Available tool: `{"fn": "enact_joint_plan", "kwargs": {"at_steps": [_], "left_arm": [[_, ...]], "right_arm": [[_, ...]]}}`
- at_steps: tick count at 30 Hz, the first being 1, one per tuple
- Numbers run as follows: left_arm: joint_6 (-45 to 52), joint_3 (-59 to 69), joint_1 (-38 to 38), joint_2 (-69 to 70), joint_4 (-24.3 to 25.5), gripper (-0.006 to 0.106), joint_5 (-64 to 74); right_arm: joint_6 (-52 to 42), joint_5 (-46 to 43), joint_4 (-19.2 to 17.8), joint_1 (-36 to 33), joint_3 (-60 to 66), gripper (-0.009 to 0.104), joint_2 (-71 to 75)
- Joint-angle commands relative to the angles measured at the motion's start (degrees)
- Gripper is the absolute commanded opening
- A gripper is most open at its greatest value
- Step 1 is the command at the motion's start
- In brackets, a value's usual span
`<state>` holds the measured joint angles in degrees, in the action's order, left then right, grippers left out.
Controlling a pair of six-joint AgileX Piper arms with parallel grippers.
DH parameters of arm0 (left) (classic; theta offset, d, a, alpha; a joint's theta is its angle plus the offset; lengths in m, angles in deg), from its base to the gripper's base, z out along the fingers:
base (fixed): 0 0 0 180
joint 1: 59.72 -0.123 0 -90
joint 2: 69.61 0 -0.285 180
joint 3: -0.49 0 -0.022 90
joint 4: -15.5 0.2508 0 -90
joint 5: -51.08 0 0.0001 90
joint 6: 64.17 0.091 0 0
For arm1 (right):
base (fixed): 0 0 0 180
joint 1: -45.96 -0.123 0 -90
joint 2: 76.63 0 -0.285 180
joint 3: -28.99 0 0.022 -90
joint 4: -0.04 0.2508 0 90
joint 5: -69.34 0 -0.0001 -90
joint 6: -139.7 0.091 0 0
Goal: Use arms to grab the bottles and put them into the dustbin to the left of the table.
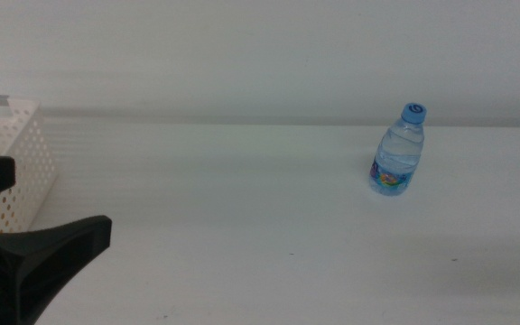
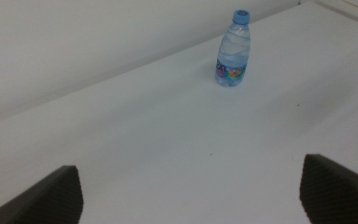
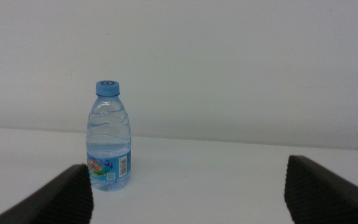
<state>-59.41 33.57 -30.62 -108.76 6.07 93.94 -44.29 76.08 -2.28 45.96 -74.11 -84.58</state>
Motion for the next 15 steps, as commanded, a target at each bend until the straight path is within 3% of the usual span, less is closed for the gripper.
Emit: {"fn": "enact_joint_plan", "kwargs": {"at_steps": [1, 15], "left_arm": [[-0.1, 0.2, 0.3, 0.3, -0.6, 0.094, -1.0], [-0.1, 0.2, 0.3, 0.3, -0.6, 0.094, -8.8]], "right_arm": [[-0.4, -0.1, -0.2, 0.0, 2.5, 0.082, 2.2], [-0.5, -0.6, -0.2, 0.0, 2.4, 0.082, 2.2]]}}
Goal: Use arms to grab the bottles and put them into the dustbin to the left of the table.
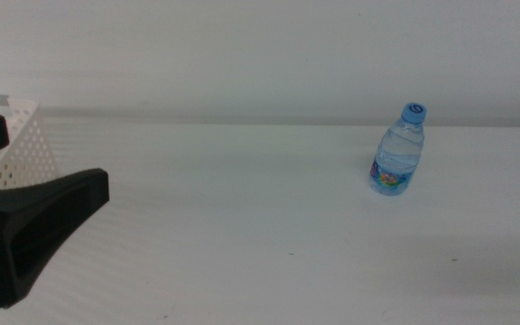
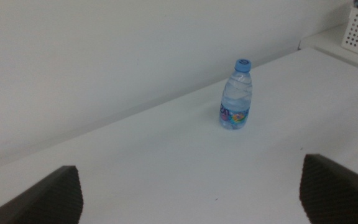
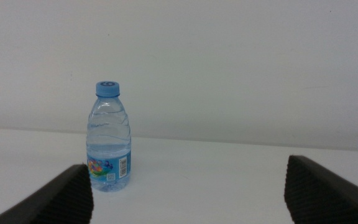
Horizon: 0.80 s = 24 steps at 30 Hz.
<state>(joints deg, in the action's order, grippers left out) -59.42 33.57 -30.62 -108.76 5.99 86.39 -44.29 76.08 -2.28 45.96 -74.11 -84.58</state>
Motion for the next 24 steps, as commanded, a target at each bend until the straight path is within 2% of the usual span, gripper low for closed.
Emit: {"fn": "enact_joint_plan", "kwargs": {"at_steps": [1, 4, 7, 13, 17, 22, 24], "left_arm": [[-0.1, 0.2, 0.3, 0.3, -0.5, 0.094, -1.3], [-0.1, 0.2, 0.3, 0.3, -0.5, 0.094, -1.3], [-0.1, 0.2, 0.3, 0.3, -0.5, 0.094, -1.3], [-0.1, 0.2, 0.3, 0.3, -0.5, 0.094, -1.3], [-0.1, 0.2, 0.3, 0.3, -0.5, 0.094, -1.3], [-0.1, 0.2, 0.3, 0.3, -0.5, 0.094, -1.3], [-0.1, 0.2, 0.3, 0.3, -0.5, 0.094, -1.3]], "right_arm": [[-0.5, -0.6, -0.5, 0.0, 2.4, 0.082, 2.2], [0.1, -3.7, 0.2, 0.0, 2.4, 0.082, 2.2], [0.3, -4.8, 3.7, 0.0, 1.5, 0.082, 0.2], [0.8, -4.5, 6.2, 0.0, -2.0, 0.082, -14.4], [1.2, -7.3, 5.3, 0.0, -3.8, 0.082, -25.1], [1.0, -21.0, 1.5, 0.0, -3.8, 0.082, -36.9], [0.6, -26.3, 1.0, 0.0, -3.8, 0.082, -40.5]]}}
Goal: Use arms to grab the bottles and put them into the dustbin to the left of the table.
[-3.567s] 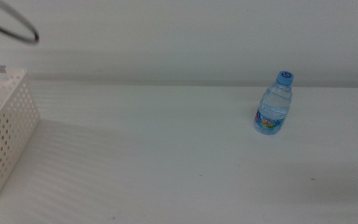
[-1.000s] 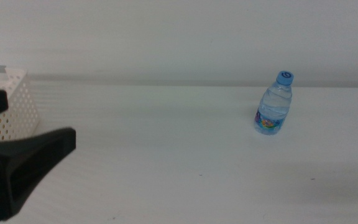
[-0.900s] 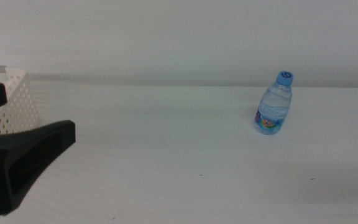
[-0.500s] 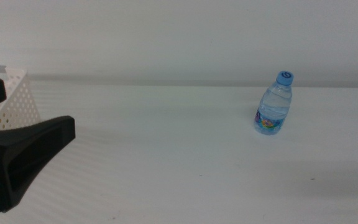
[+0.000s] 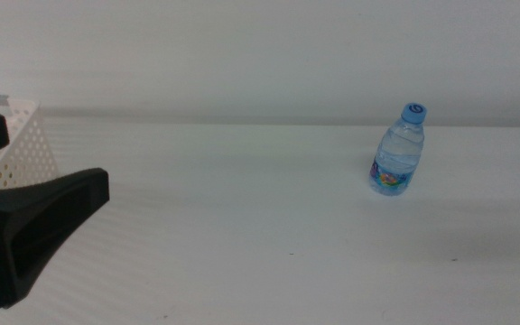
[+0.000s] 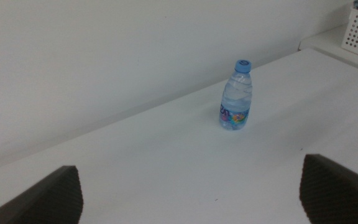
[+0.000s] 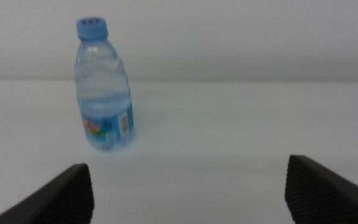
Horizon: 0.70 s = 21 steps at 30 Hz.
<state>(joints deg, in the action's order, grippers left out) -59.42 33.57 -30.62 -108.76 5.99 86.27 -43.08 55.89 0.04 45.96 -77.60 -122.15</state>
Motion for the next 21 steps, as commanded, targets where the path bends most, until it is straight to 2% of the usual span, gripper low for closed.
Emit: {"fn": "enact_joint_plan", "kwargs": {"at_steps": [1, 4, 12, 21], "left_arm": [[-0.1, 0.2, 0.3, 0.3, -0.5, 0.094, -1.1], [-0.1, 0.2, 0.3, 0.3, -0.5, 0.094, -1.1], [-0.1, 0.2, 0.3, 0.3, -0.4, 0.094, -1.1], [-0.1, 0.2, 0.3, 0.3, -0.4, 0.094, -1.1]], "right_arm": [[-0.7, -8.7, -1.3, 0.0, -0.3, 0.082, -4.8], [-1.7, -14.8, -1.3, 0.0, -0.3, 0.082, -9.2], [-1.7, -22.4, -1.3, 0.0, -0.3, 0.082, -18.4], [0.3, -38.6, -1.3, 0.0, -0.4, 0.082, -35.2]]}}
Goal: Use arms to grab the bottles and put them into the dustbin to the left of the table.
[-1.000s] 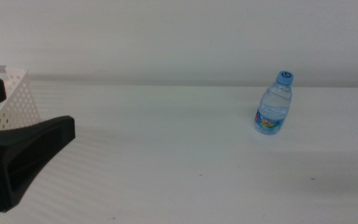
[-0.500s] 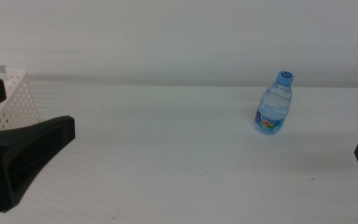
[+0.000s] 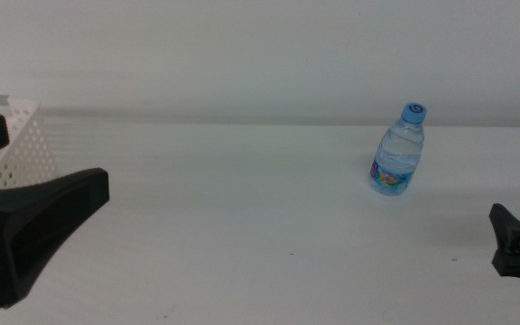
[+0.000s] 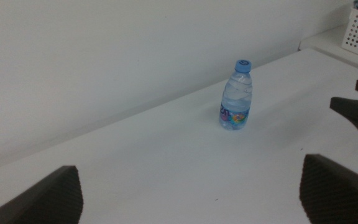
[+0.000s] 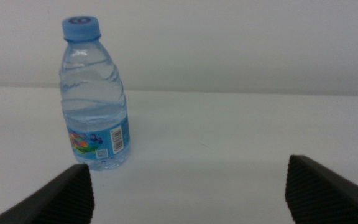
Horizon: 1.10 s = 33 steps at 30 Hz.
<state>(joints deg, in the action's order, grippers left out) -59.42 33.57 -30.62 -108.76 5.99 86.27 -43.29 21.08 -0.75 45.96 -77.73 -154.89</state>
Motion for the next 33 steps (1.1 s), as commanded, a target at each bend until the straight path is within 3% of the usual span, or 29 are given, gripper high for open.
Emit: {"fn": "enact_joint_plan", "kwargs": {"at_steps": [1, 8, 15, 23, 33], "left_arm": [[-0.1, 0.2, 0.3, 0.3, -0.4, 0.094, -1.1], [-0.1, 0.2, 0.3, 0.3, -0.4, 0.094, -1.1], [-0.1, 0.2, 0.3, 0.3, -0.4, 0.094, -1.1], [-0.1, 0.2, 0.3, 0.3, -0.4, 0.094, -1.1], [-0.1, 0.2, 0.3, 0.3, -0.4, 0.094, -1.1]], "right_arm": [[0.5, -6.3, -0.5, 0.0, -0.3, 0.082, -4.5], [0.7, -14.3, -0.8, 0.0, -3.0, 0.082, -16.0], [2.3, -10.3, -8.8, -0.2, -10.7, 0.082, -23.1], [3.8, -3.2, -8.9, -4.9, -17.4, 0.082, -27.6], [3.0, -3.2, -6.4, -6.3, -24.2, 0.082, -34.3]]}}
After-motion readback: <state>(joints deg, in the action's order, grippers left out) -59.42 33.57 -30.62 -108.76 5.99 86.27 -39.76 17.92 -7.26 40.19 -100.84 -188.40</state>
